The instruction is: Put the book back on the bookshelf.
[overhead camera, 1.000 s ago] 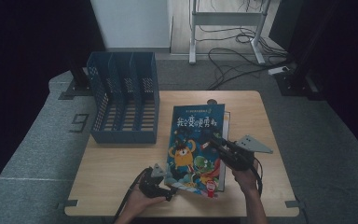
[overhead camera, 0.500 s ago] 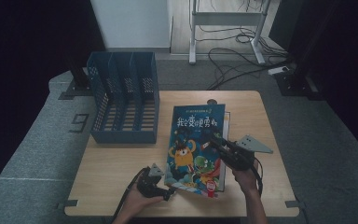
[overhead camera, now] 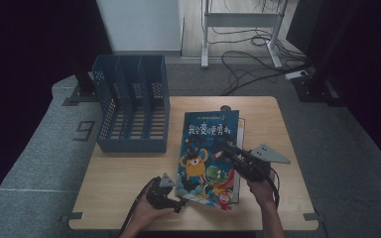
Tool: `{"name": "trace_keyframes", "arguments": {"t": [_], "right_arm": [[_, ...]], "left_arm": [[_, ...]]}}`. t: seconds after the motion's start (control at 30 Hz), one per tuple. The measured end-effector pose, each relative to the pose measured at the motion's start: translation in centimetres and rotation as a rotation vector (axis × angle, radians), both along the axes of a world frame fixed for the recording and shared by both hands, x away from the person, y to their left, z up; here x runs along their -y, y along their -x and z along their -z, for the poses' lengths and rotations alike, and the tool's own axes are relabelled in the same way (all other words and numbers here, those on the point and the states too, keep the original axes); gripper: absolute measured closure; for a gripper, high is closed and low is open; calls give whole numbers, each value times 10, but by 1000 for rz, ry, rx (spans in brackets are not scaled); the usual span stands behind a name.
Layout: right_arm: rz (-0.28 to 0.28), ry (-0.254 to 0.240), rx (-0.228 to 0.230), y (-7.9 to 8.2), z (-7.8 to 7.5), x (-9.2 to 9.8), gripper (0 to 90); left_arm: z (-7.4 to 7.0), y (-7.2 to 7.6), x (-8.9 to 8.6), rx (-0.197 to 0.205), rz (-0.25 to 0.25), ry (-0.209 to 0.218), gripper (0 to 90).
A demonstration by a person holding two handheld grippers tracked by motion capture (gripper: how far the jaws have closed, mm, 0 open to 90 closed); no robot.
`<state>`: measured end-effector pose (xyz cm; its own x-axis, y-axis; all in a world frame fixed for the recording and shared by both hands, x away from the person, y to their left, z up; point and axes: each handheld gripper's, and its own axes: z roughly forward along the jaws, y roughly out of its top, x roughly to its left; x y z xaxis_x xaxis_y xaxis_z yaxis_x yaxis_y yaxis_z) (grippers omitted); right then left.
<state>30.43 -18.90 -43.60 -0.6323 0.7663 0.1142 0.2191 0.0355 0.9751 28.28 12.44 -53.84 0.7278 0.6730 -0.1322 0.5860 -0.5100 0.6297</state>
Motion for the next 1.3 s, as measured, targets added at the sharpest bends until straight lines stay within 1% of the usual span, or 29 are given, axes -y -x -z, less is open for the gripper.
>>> {"name": "trace_keyframes", "arguments": {"t": [0.3, 0.47, 0.53, 0.63, 0.7, 0.77, 0.9, 1.13, 1.2, 1.27, 1.3], "right_arm": [[-10, 21, 63, 5, -5, -1, 710], [4, 27, 84, 6, -6, 0, 711], [12, 28, 92, 6, -6, 1, 711], [6, 36, 104, 7, -7, 3, 712], [4, 33, 105, 7, -7, 3, 712], [6, 31, 103, 7, -6, 4, 712], [5, 25, 99, 7, -5, 5, 712], [-1, 22, 96, 6, -4, 6, 713], [-1, 22, 96, 6, -4, 6, 712], [-2, 21, 96, 6, -4, 7, 712], [-2, 20, 96, 6, -4, 7, 713]], "left_arm": [[-1, -7, 5, 0, -5, -15, 138], [-2, -15, 11, -8, -11, -26, 136], [-1, -17, 13, -1, -17, -28, 136], [0, -16, 13, 13, -21, -24, 127], [2, -14, 14, 28, -31, -20, 128], [2, -13, 13, 32, -35, -16, 130], [1, -11, 12, 23, -39, -4, 147], [1, -11, 8, 3, -34, 15, 148], [0, -12, 6, -3, -43, 26, 157], [0, -14, 3, -4, -63, 32, 168], [1, -15, 2, -5, -73, 43, 167]]}}
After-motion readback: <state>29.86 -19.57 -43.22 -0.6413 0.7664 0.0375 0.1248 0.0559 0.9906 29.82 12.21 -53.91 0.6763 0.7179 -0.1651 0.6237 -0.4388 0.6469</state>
